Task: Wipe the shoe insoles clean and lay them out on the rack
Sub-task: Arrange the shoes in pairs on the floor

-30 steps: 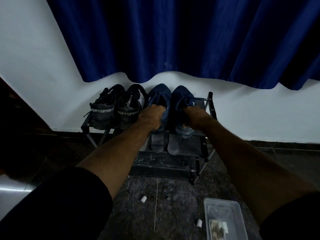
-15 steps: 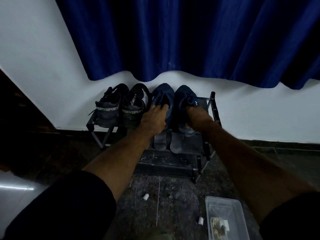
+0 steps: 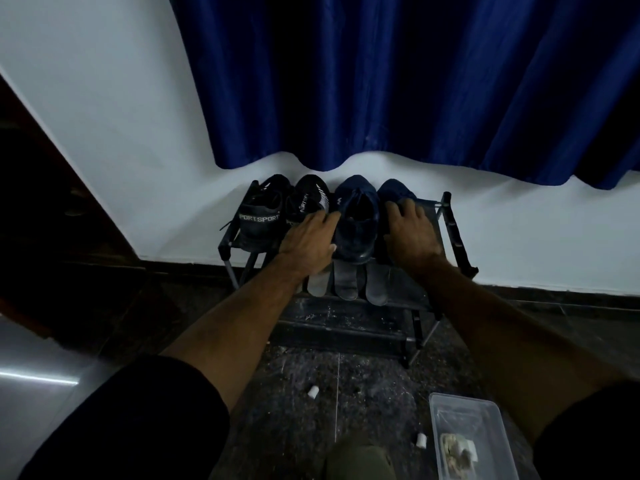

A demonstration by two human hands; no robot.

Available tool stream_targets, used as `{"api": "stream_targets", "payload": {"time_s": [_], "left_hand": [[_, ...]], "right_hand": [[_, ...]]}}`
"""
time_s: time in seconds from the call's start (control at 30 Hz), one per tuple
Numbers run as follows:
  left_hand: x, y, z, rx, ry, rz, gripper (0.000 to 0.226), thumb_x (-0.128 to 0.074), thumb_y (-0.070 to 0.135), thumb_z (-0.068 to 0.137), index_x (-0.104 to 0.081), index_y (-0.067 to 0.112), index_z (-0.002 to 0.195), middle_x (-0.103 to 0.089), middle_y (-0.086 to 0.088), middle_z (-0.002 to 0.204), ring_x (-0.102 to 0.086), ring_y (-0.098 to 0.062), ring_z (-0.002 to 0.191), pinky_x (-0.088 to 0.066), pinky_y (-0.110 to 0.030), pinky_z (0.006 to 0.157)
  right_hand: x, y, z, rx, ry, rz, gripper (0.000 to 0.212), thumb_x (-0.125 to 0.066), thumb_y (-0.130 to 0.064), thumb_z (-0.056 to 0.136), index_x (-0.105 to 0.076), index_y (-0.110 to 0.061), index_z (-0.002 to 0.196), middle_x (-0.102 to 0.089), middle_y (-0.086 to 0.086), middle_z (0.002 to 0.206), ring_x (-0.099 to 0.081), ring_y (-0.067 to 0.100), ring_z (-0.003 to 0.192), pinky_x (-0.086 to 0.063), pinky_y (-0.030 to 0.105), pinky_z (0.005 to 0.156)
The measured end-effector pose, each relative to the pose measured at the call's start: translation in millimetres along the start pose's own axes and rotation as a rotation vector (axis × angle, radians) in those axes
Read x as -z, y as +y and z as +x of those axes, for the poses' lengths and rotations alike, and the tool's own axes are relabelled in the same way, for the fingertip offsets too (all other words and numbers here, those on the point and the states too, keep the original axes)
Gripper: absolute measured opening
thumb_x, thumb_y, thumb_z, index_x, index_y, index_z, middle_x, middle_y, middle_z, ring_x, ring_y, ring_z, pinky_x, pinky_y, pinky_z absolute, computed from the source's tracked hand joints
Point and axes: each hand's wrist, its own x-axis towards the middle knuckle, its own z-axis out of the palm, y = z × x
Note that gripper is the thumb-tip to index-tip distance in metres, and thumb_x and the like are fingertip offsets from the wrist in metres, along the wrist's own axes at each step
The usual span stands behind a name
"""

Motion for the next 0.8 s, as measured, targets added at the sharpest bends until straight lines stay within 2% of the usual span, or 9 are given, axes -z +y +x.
{"api": "stream_targets", "payload": {"time_s": [0.17, 0.33, 0.47, 0.7, 0.8], "left_hand": [[15.4, -20.3, -35.8, 0.013, 0.051, -0.014, 0.061, -0.061, 0.024, 0.093, -0.033, 0.014, 0.145, -0.040, -0.010, 0.145, -0.042, -0.028, 0.132, -0.042, -0.044, 0.101], [19.7, -43.5, -70.7, 0.053, 0.063, -0.027, 0.059, -0.061, 0.026, 0.092, -0.035, 0.015, 0.144, -0.047, -0.012, 0.138, -0.048, -0.030, 0.126, -0.044, -0.045, 0.098], [22.7, -59.8, -88.5, 0.093, 0.047, -0.044, 0.056, -0.060, 0.026, 0.093, -0.036, 0.014, 0.143, -0.047, -0.013, 0.137, -0.048, -0.032, 0.126, -0.044, -0.045, 0.097], [9.6, -63.7, -98.2, 0.065, 0.035, -0.064, 0.055, -0.060, 0.026, 0.092, -0.038, 0.013, 0.141, -0.051, -0.015, 0.131, -0.051, -0.035, 0.121, -0.045, -0.045, 0.093], [3.1, -58.2, -94.3, 0.051, 0.014, -0.064, 0.054, -0.060, 0.027, 0.093, -0.038, 0.012, 0.140, -0.050, -0.015, 0.132, -0.050, -0.036, 0.121, -0.045, -0.048, 0.095]], "right_hand": [[8.4, -37.6, -14.1, 0.042, 0.039, -0.016, 0.054, -0.055, -0.010, 0.087, -0.036, -0.009, 0.137, -0.038, 0.017, 0.136, -0.040, 0.034, 0.122, -0.040, 0.045, 0.102], [7.8, -78.7, -28.9, 0.089, 0.053, -0.024, 0.047, -0.054, -0.018, 0.091, -0.040, -0.008, 0.135, -0.040, 0.017, 0.134, -0.041, 0.033, 0.120, -0.040, 0.043, 0.100], [-0.7, -101.8, -39.6, 0.118, 0.043, -0.048, 0.043, -0.055, -0.017, 0.091, -0.042, -0.008, 0.131, -0.042, 0.016, 0.130, -0.041, 0.033, 0.119, -0.042, 0.043, 0.096], [-13.3, -109.5, -50.6, 0.125, -0.019, -0.064, 0.039, -0.055, -0.019, 0.093, -0.045, -0.006, 0.129, -0.044, 0.016, 0.126, -0.041, 0.033, 0.118, -0.042, 0.043, 0.092], [-19.8, -107.2, -54.9, 0.097, -0.043, -0.067, 0.045, -0.055, -0.021, 0.093, -0.042, -0.008, 0.134, -0.044, 0.015, 0.128, -0.041, 0.032, 0.119, -0.042, 0.042, 0.093]]}}
